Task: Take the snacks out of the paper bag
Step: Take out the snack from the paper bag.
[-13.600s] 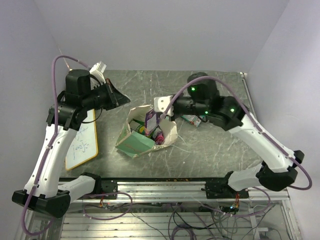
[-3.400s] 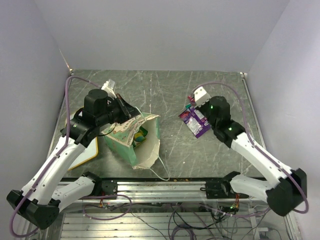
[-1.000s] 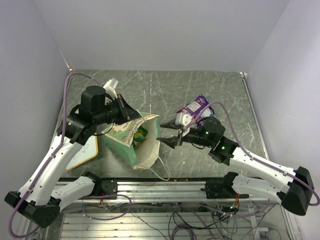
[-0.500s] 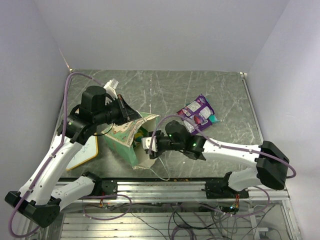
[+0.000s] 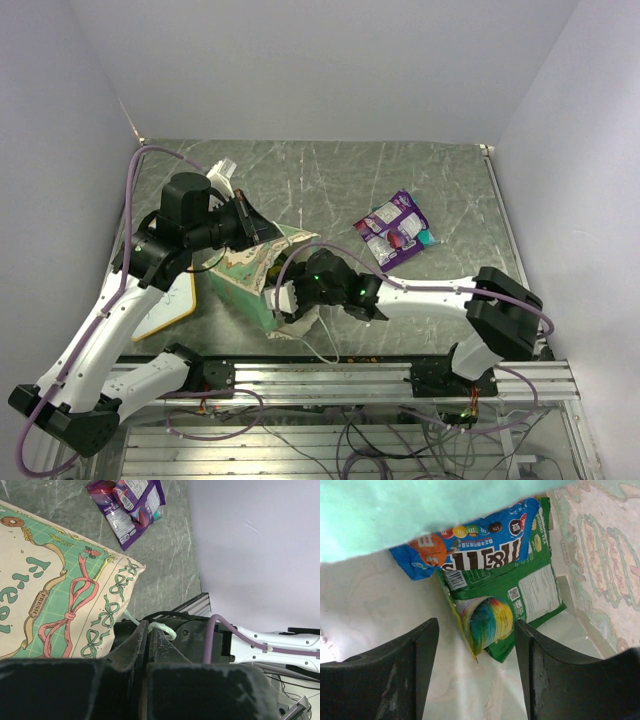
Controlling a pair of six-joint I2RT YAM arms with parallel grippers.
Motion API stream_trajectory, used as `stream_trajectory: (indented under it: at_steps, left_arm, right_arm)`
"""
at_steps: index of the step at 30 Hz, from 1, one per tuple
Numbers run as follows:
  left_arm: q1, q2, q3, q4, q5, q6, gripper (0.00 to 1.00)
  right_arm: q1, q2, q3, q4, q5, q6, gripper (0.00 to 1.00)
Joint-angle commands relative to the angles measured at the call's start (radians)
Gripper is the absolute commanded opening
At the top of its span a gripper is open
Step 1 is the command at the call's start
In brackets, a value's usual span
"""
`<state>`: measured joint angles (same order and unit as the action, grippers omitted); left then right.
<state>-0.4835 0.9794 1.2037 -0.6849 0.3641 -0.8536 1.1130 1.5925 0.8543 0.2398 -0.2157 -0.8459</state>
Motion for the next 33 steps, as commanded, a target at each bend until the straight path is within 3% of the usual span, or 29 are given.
stream_trajectory:
  at_steps: [1, 21, 29, 33]
  left_arm:
    - [0.002, 0.003, 0.004, 0.025, 0.029, -0.005, 0.07]
    - [0.002, -0.034, 0.036, -0.084, 0.003, 0.031, 0.07]
    - [0.003, -0.074, -0.014, -0.051, -0.009, -0.009, 0.07]
    - [0.002, -0.085, -0.019, -0.053, -0.009, -0.014, 0.07]
  right_arm:
    - [0.002, 0.055, 0.062, 0.032, 0.019, -0.067, 0.62]
    - [-0.019, 0.228, 0.067, 0.133, 0.035, -0.107, 0.65]
    - [-0.044, 0.263, 0.102, 0.115, 0.059, -0.077, 0.45]
    - [-0.056, 0.257, 0.135, 0.083, 0.058, -0.067, 0.28]
